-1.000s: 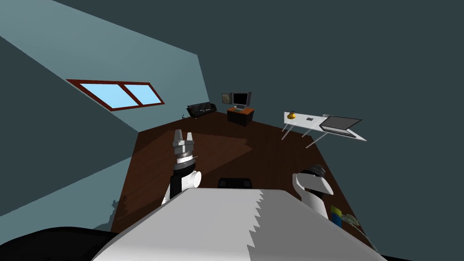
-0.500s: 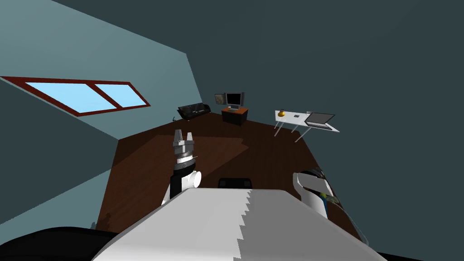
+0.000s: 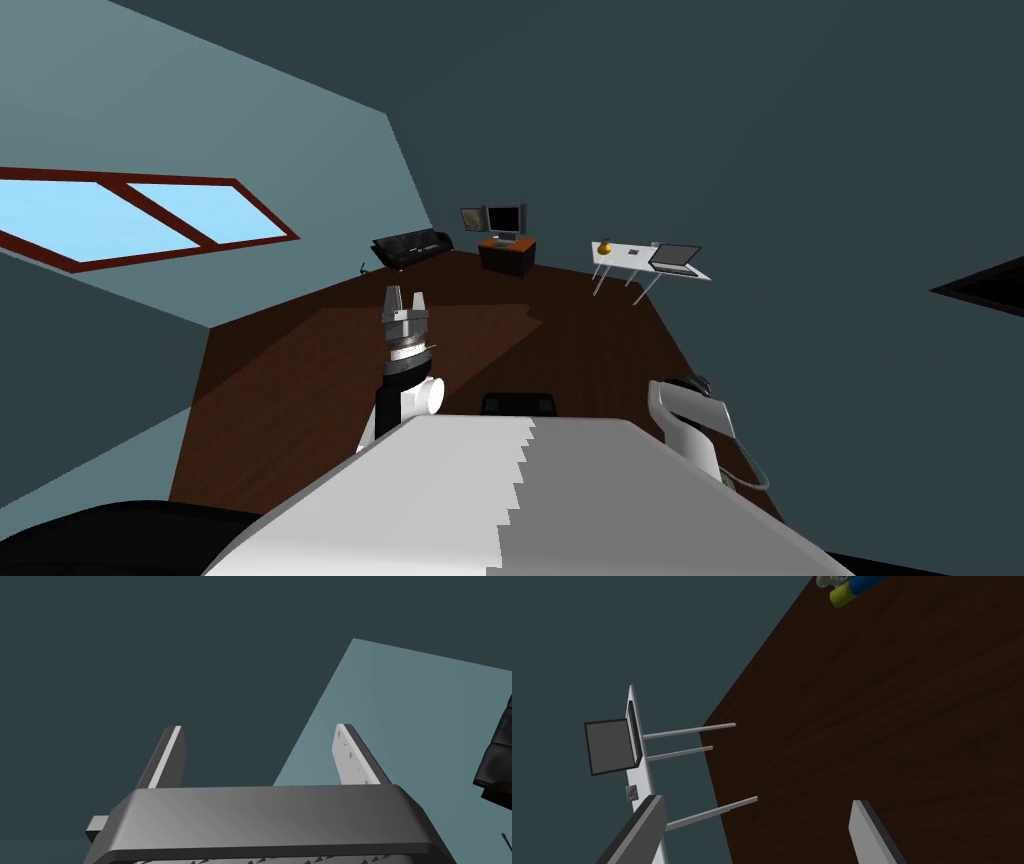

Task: Push the door open

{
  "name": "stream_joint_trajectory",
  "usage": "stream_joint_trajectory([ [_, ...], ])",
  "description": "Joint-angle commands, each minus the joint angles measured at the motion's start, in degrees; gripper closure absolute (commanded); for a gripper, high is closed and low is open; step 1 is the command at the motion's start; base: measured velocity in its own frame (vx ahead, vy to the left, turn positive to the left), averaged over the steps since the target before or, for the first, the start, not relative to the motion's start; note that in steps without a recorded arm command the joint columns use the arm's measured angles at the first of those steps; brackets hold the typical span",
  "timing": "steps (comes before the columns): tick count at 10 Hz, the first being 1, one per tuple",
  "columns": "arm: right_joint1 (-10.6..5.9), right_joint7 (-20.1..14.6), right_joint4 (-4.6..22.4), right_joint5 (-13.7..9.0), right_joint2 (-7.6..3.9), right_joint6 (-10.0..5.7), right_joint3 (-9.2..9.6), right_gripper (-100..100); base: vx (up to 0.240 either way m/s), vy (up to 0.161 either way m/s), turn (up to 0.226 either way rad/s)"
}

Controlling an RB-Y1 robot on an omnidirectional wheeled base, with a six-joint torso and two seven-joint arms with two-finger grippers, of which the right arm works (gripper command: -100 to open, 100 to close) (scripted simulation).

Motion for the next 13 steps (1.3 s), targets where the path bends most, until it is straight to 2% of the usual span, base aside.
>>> stream_joint_trajectory([
  [1, -0.41, -0.53, 0.75, -2.31, -0.08, -0.19, -0.60, -100, -0.010, 0.015, -0.143],
  [7, -2.25, -3.29, 4.03, -12.66, -0.08, -1.25, -3.58, -100, -0.026, 0.027, -0.207],
  [8, -2.25, -3.29, 4.03, -13.18, -0.08, -1.25, -3.58, -100, -0.015, 0.019, -0.067],
  [13, -3.78, -5.59, 6.77, -22.24, -0.01, -2.13, -6.07, -100, -0.021, 0.018, -0.195],
])
